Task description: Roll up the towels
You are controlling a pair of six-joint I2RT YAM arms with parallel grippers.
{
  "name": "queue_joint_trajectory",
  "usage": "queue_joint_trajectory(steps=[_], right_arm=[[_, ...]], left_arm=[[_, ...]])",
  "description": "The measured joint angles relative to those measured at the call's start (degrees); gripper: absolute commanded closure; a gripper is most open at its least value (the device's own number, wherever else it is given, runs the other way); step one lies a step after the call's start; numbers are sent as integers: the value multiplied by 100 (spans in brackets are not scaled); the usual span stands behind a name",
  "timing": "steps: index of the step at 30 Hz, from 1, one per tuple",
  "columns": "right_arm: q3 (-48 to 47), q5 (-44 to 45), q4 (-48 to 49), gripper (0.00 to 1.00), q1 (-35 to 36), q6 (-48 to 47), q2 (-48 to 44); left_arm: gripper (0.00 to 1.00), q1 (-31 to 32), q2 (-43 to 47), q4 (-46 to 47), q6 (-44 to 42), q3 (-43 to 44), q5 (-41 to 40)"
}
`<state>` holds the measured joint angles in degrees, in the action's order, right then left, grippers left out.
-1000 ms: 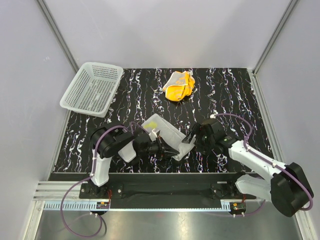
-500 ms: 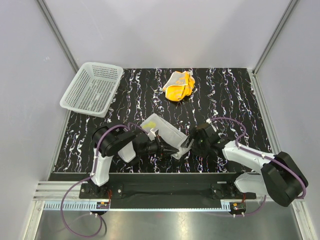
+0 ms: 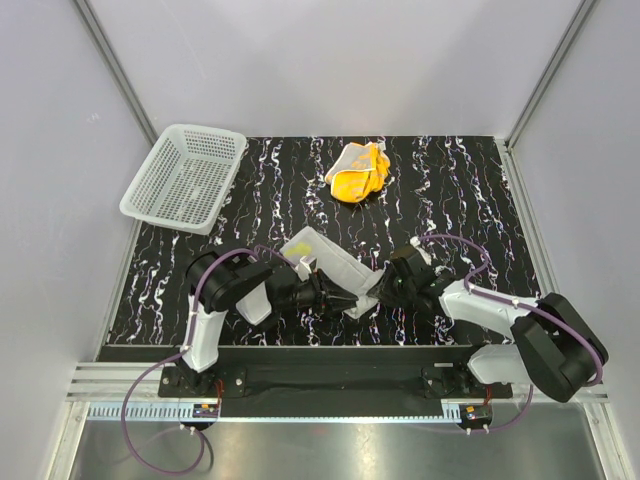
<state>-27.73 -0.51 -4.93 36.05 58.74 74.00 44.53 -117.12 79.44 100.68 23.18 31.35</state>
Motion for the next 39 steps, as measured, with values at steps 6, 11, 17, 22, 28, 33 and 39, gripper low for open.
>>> queue_joint_trajectory(steps=[6,11,17,22,28,33,39], right_arm=[[-72,4,-122,78,0,-39,9],[-282,103,-553,82,0,-153,0],[-649,162,-1248,84,0,-304,-4],[-876,199,-1799,84,0,-398,-35],[-1279,179,-2396,83,0,-546,68],[-1606,122,-2643,83,0,-693,391],[-1709,-4,-2782,83,0,-804,658]], left_arm=[[54,-11,68,-50,-212,-52,9],[51,-76,323,-297,-509,-227,9],[48,-105,1121,-1314,-1292,-216,-20],[46,-83,2297,-3713,-2778,352,-483],[42,809,3565,-6756,-5038,1825,-2568],[37,2133,3893,-7429,-6432,2275,-3969],[36,2870,3274,-7777,-7252,2286,-4959]])
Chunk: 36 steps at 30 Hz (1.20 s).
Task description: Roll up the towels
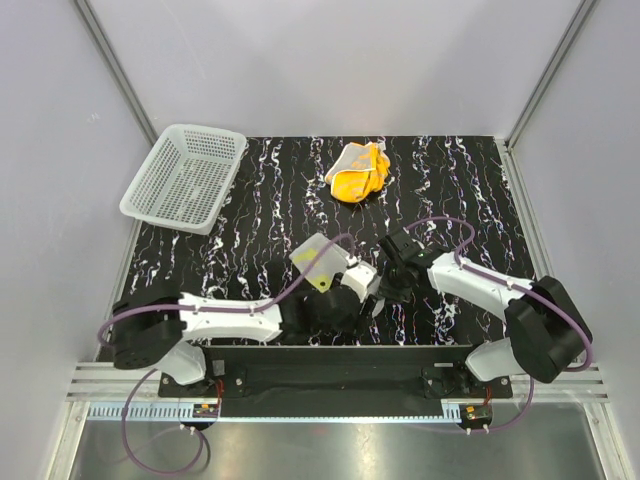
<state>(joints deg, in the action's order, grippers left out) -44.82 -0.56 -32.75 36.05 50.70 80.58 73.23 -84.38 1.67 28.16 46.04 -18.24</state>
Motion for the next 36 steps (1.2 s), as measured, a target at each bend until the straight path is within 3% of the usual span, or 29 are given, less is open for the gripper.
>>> queue_joint_trajectory(steps=[6,18,21,22,27,29,31,35,36], right_arm=[[0,-68,-17,84,0,-44,24],[0,-197,-17,84,0,-63,83],[0,-203,-35,84,0,-79,83],[0,-203,-46,84,0,-83,83],[0,-210,-109,84,0,-101,83],[0,-212,-109,84,0,-101,83],[0,-210,-114,82,0,-101,83],[-46,-197,-223,54,0,-103,83],[-87,-186,-295,36,0,-98,81]], left_arm=[[34,251,-643,-184,-273,83,-457],[35,341,-1331,39,-470,601,-483],[46,343,-1526,55,-442,654,-487],[58,343,-1558,52,-428,658,-496],[92,343,-1591,-17,-256,664,-688],[100,345,-1591,-31,-245,664,-726],[100,350,-1591,-35,-238,664,-737],[100,326,-1569,-57,-203,667,-656],[100,302,-1543,-76,-166,664,-605]])
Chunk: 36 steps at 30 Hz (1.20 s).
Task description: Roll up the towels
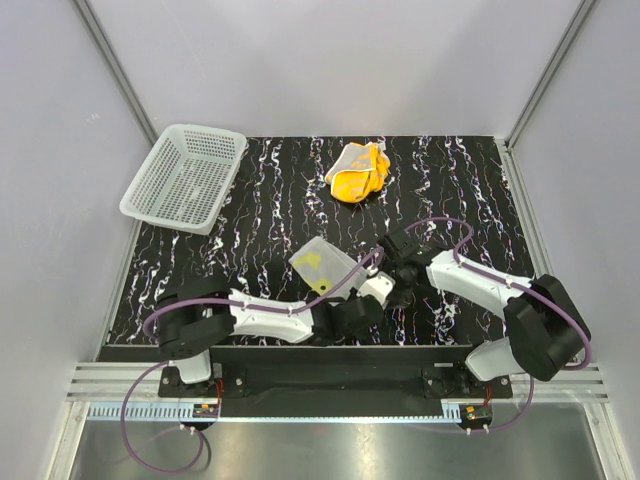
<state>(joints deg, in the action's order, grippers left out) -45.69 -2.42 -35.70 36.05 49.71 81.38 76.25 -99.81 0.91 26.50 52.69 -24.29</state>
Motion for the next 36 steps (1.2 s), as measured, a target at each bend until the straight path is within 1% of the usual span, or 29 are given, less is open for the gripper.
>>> queue_joint_trajectory(steps=[3,5,6,8,10,17,20,23,26,28,33,36], right_arm=[[-201,144,-243,22,0,-17,0],[-348,247,-358,16,0,-31,-4],[-422,308,-404,10,0,-28,-13],[-562,442,-511,7,0,-26,-31],[-728,640,-673,0,0,-11,-46],[-1296,1353,-1172,0,-136,48,-295],[-1274,1506,-1248,0,-413,87,-691],[-1034,1473,-1029,0,-575,79,-1303],[-516,1117,-533,3,-584,57,-1989],[-155,789,-232,4,-584,48,-2282],[739,-28,459,5,-584,105,-2540],[1147,-341,761,6,-584,225,-2651]], left_arm=[[100,-129,173,-37,162,-57,247],[100,-232,382,-39,299,-170,424],[100,-295,487,-37,369,-225,511],[100,-382,610,-44,479,-284,647],[100,-470,704,-31,575,-334,796],[100,-905,833,260,1005,-741,1563],[100,-1027,833,339,1115,-826,1777],[100,-1086,837,487,1228,-892,1978],[100,-1198,841,695,1419,-1040,2223],[100,-1360,870,835,1609,-1182,2437],[100,-1950,929,1285,2262,-1569,3056],[100,-2323,927,1523,2675,-1794,3442]])
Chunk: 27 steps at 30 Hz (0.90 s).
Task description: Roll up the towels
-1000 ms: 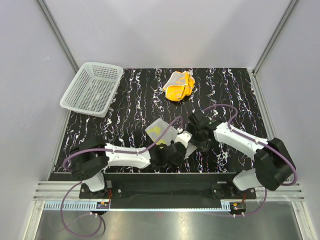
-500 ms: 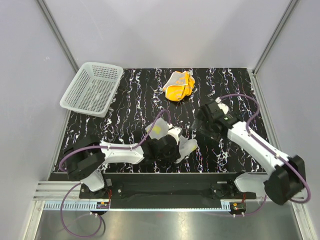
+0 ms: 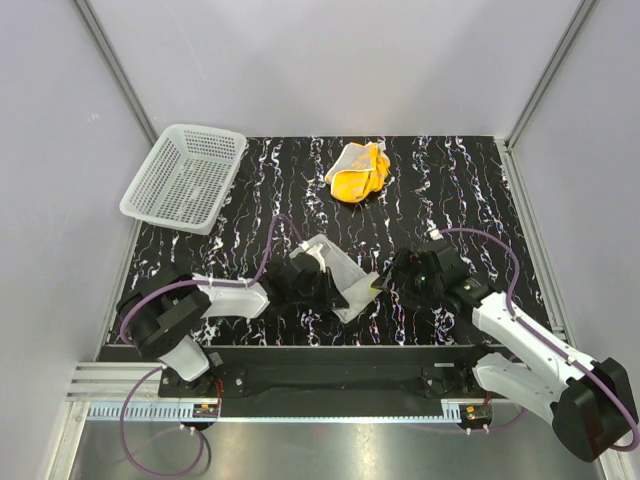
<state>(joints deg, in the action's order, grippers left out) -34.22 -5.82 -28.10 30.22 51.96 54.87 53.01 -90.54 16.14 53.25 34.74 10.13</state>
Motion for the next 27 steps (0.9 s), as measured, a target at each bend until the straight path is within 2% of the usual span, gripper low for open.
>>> queue_joint_trajectory(steps=[7,17,27], right_arm=[[501,-420,761,6,39,282,39],[503,-474,1620,7,168,398,874],[728,-415,2164,15,356,511,1327]], left_arm=[[100,-337,-337,503,581,-83,669],[100,-457,-483,1003,1246,-293,1108],[100,-551,-540,1329,1722,-479,1235]])
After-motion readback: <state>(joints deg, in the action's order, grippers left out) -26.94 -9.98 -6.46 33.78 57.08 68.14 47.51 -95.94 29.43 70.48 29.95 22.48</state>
